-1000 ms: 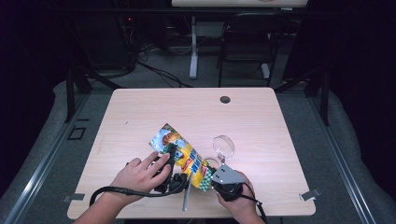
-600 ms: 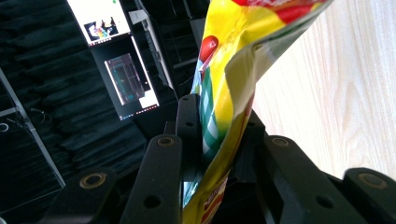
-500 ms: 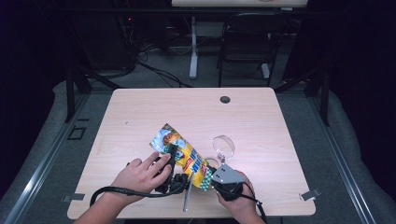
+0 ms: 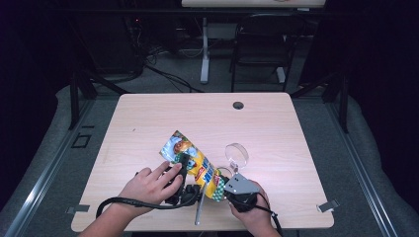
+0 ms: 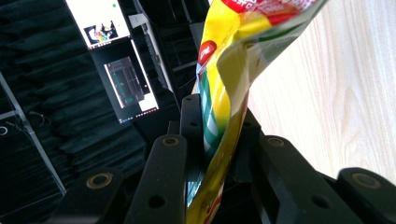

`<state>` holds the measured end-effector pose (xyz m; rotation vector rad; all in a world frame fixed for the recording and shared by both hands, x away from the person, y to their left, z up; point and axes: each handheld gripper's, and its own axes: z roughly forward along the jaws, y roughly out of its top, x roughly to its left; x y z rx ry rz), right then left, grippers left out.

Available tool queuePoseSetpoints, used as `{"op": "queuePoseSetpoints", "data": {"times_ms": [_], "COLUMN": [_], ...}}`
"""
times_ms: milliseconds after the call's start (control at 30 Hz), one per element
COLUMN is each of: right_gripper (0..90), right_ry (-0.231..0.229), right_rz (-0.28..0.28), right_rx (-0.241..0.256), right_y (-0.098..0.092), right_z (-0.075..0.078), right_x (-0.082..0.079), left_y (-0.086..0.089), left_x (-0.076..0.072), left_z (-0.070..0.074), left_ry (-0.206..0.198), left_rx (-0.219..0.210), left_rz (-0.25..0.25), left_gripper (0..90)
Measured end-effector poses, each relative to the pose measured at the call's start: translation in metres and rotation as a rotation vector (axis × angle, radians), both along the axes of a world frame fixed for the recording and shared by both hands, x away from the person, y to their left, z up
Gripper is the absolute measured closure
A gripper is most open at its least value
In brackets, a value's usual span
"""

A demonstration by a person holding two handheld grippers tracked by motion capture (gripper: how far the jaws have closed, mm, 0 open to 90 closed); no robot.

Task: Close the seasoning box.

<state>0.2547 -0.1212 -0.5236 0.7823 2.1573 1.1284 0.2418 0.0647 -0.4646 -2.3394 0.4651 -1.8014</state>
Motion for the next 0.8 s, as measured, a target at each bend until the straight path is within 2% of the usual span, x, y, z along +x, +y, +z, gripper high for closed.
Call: {"op": "queuePoseSetpoints", "data": {"times_ms": [133,267,500,800], "right_gripper": [87.2,87.2,87.1,87.1], "right_ry": [-0.001,-0.001,-0.001,-0.001], "right_rz": [0.0,0.0,0.001,0.001], "right_rx": [0.0,0.0,0.0,-0.001], "right_y": [0.0001,-0.0001,-0.0002,-0.0002], "right_z": [0.0,-0.0001,-0.0002,-0.0001], "right_x": [0.0,0.0001,0.0003,0.0], "left_y": [-0.0002,-0.0006,-0.0012,-0.0024], "left_x": [-0.0002,-0.0008,-0.0013,-0.0017], "left_z": [-0.0001,0.0001,0.0001,0.0019], "left_ry": [-0.001,0.016,-0.002,0.007], "left_rx": [-0.007,-0.011,-0.002,-0.002], "left_rz": [-0.005,0.002,-0.014,-0.016], "left_gripper": [80.6,81.8,83.2,83.8]}}
